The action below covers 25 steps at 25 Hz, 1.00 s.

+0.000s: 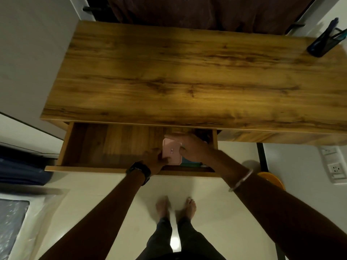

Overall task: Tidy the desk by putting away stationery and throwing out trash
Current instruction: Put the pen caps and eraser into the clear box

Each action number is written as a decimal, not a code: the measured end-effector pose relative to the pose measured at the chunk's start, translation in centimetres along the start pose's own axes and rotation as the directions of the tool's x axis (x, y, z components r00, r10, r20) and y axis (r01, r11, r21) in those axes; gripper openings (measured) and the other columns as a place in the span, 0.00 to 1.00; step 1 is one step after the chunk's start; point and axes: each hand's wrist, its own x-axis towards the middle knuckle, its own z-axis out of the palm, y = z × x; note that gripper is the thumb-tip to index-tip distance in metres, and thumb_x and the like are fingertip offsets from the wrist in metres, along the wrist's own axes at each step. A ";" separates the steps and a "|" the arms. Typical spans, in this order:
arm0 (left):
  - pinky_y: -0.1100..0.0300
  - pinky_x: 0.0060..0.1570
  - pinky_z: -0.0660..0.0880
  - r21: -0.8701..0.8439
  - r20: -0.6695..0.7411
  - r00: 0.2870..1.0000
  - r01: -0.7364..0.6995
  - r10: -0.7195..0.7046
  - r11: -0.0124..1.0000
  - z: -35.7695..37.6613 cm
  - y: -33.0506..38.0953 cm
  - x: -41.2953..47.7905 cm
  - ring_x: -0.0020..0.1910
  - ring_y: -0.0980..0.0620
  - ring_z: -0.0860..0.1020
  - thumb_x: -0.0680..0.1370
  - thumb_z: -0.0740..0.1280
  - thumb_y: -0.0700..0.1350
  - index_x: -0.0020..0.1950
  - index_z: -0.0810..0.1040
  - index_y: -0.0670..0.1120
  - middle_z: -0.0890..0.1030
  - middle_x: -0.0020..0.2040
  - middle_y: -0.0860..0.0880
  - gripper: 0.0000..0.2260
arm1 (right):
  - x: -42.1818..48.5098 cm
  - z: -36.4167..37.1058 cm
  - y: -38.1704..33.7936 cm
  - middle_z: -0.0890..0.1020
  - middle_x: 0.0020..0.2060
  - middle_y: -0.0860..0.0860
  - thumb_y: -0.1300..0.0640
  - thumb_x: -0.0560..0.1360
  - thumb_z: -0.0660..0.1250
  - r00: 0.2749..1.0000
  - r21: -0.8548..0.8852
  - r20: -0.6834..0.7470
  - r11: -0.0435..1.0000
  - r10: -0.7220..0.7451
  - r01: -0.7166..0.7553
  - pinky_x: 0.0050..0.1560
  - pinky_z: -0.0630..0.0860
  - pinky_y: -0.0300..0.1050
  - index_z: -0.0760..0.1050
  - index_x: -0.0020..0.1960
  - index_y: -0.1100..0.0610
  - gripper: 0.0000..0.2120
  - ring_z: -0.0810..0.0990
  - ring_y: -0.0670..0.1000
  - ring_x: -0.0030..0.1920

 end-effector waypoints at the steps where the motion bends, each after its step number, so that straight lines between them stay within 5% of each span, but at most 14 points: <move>1: 0.50 0.57 0.78 0.005 0.043 0.998 -0.045 0.044 0.999 -0.5 -0.6 -0.5 0.58 0.48 0.79 0.75 0.71 0.62 0.70 0.74 0.54 0.81 0.65 0.49 0.26 | -1.4 0.1 -0.4 0.71 0.76 0.48 0.60 0.78 0.69 0.992 0.016 -0.129 1.000 0.013 -0.011 0.73 0.72 0.53 0.68 0.77 0.46 0.29 0.69 0.50 0.75; 3: 0.45 0.64 0.77 0.184 0.049 0.988 -0.156 0.150 0.971 -1.3 -2.2 -1.5 0.66 0.46 0.77 0.67 0.70 0.73 0.76 0.63 0.62 0.77 0.70 0.53 0.41 | -4.0 0.4 -0.4 0.69 0.75 0.46 0.46 0.75 0.73 0.976 -0.024 -0.213 0.998 0.056 -0.063 0.72 0.74 0.56 0.66 0.77 0.45 0.32 0.67 0.49 0.75; 5: 0.38 0.72 0.66 0.532 0.037 0.979 -0.189 0.200 0.825 -1.7 -4.1 -2.3 0.77 0.41 0.65 0.61 0.65 0.80 0.81 0.47 0.61 0.64 0.79 0.51 0.54 | -5.6 1.1 -0.3 0.53 0.83 0.47 0.33 0.70 0.73 0.995 -0.118 -0.040 0.988 0.092 -0.096 0.80 0.57 0.57 0.53 0.82 0.45 0.49 0.52 0.53 0.82; 7: 0.32 0.76 0.55 0.696 0.000 0.968 -0.179 0.249 0.695 -1.5 -5.6 -2.9 0.82 0.38 0.49 0.59 0.64 0.81 0.81 0.35 0.57 0.46 0.84 0.47 0.62 | -5.9 1.8 0.2 0.36 0.83 0.49 0.26 0.66 0.71 0.995 -0.250 0.075 0.967 0.071 -0.050 0.79 0.41 0.57 0.39 0.84 0.47 0.61 0.34 0.55 0.83; 11: 0.27 0.73 0.53 0.758 -0.146 0.898 -0.168 0.415 0.630 -2.0 -6.0 -1.9 0.81 0.34 0.47 0.49 0.75 0.75 0.83 0.45 0.50 0.48 0.83 0.40 0.72 | -5.4 3.2 1.1 0.37 0.83 0.58 0.21 0.59 0.71 0.998 -0.519 -0.069 0.854 0.010 -0.044 0.79 0.40 0.68 0.39 0.84 0.51 0.69 0.35 0.63 0.82; 20: 0.34 0.77 0.47 0.745 -0.285 0.873 -0.059 0.396 0.665 -4.8 -3.8 1.1 0.82 0.39 0.41 0.58 0.75 0.73 0.83 0.43 0.45 0.41 0.83 0.42 0.67 | -2.5 1.1 1.9 0.41 0.83 0.61 0.22 0.59 0.71 0.949 -0.527 -0.305 0.815 0.085 -0.242 0.79 0.50 0.69 0.41 0.84 0.56 0.69 0.39 0.64 0.83; 25: 0.37 0.79 0.50 0.782 -0.237 0.878 -0.082 0.416 0.618 -6.5 -1.8 4.2 0.82 0.40 0.47 0.70 0.74 0.63 0.83 0.45 0.42 0.46 0.83 0.41 0.54 | 0.9 -0.8 2.6 0.55 0.82 0.60 0.31 0.64 0.75 0.945 -0.523 -0.297 0.804 0.140 -0.284 0.80 0.53 0.67 0.53 0.83 0.58 0.59 0.49 0.64 0.83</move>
